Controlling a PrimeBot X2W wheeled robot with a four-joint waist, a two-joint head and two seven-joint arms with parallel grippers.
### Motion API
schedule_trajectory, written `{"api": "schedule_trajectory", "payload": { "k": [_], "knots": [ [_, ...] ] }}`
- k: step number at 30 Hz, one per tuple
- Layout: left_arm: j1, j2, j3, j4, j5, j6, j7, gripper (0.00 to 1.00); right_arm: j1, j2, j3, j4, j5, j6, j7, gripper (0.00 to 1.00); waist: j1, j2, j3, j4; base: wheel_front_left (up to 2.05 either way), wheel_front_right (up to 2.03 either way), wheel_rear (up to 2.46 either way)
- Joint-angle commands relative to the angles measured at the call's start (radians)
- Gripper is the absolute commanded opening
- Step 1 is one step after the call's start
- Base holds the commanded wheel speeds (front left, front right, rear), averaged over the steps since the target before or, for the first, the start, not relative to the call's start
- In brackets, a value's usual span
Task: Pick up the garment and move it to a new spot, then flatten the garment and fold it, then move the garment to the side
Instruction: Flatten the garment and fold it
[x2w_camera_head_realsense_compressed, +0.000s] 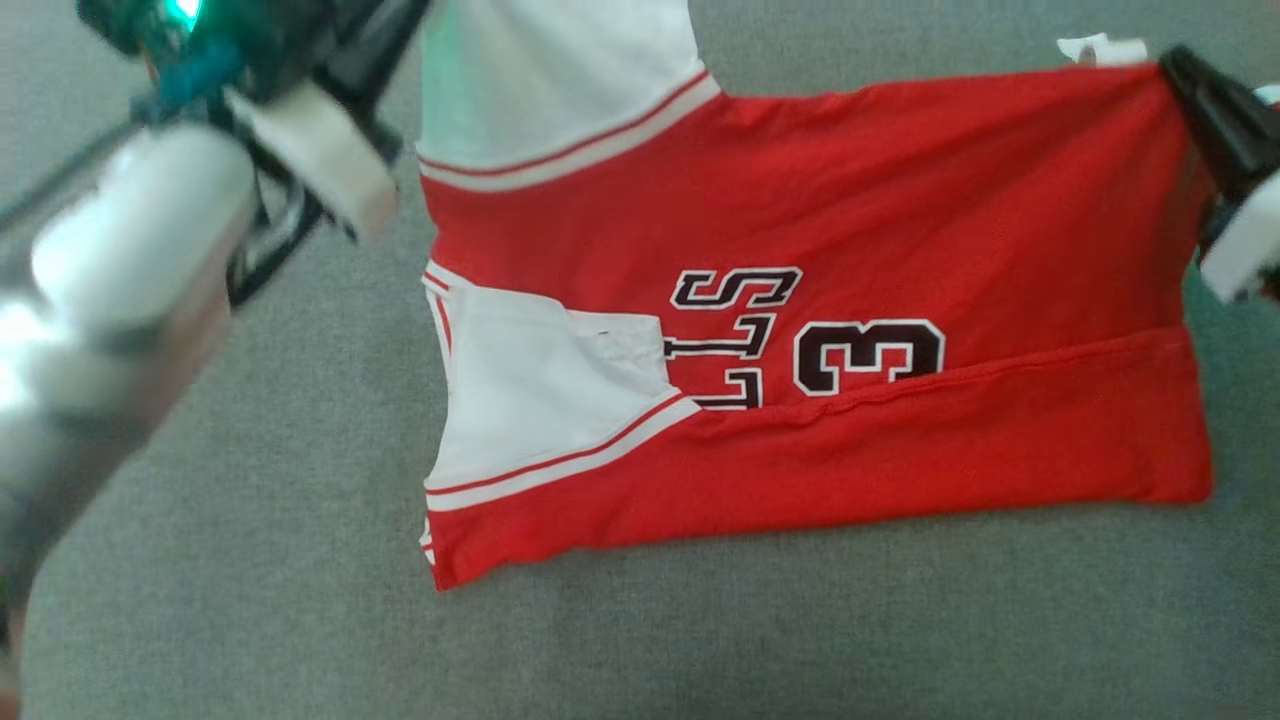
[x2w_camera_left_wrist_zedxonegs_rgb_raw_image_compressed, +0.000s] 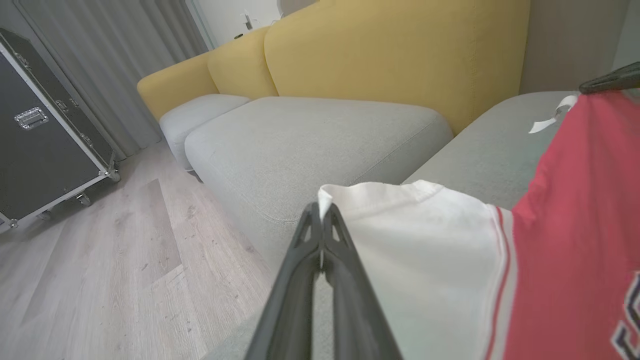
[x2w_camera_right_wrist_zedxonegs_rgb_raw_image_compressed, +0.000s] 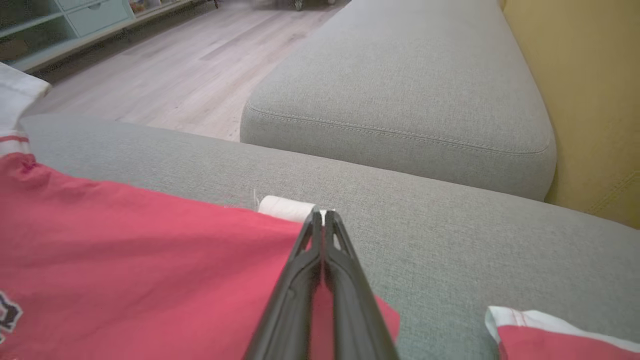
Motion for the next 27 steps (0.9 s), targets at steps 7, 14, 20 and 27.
{"api": "schedule_trajectory", "payload": {
  "k": [7, 14, 20, 27],
  "knots": [
    [0.249, 0.212, 0.089, -0.334, 0.026, 0.143, -0.009, 0.0, 0.197, -0.079, -0.014, -0.066, -0.002, 0.007, -0.106, 0.0, 0.0, -0.0001, -0.094, -0.001, 0.0, 0.0, 0.0],
    [0.476, 0.331, 0.074, -0.599, 0.011, 0.285, -0.009, 0.0, 0.339, -0.069, -0.064, -0.072, -0.03, 0.007, -0.14, 0.0, 0.0, -0.0001, -0.146, 0.006, 0.0, 0.0, 0.0],
    [0.612, 0.379, 0.041, -0.751, 0.014, 0.386, -0.008, 0.0, 0.49, -0.052, -0.145, -0.093, -0.047, 0.007, -0.152, 0.0, 0.0, -0.0001, -0.173, 0.019, 0.0, 0.0, 0.0],
    [0.744, 0.305, 0.06, -0.766, 0.0, 0.476, -0.009, 1.0, 0.629, 0.017, -0.284, -0.096, -0.089, 0.007, -0.156, 1.0, 0.0, -0.0001, -0.187, 0.011, 0.0, 0.0, 0.0]
  ]
}}
